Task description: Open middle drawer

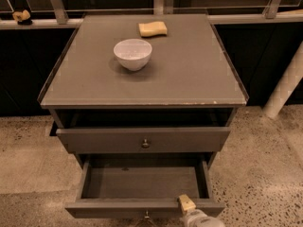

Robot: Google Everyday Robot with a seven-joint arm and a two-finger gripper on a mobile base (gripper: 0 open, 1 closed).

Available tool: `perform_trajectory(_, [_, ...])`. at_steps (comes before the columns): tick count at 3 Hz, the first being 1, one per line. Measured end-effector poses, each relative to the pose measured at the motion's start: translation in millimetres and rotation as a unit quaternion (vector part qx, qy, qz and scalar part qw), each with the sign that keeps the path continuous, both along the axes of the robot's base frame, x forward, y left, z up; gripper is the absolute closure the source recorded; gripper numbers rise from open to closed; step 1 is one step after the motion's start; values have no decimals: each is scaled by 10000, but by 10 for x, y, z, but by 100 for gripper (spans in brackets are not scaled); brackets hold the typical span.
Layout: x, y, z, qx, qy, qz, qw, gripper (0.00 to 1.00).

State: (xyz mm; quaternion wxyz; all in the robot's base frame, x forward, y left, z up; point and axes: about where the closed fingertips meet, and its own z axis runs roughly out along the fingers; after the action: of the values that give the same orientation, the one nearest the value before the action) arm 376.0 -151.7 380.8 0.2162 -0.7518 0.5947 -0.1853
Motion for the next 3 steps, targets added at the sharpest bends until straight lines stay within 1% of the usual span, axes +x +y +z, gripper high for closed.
perform_trajectory(1, [0,0,0,0,0,0,10000,81])
perform_trajectory(3, [0,0,0,0,0,0,10000,35])
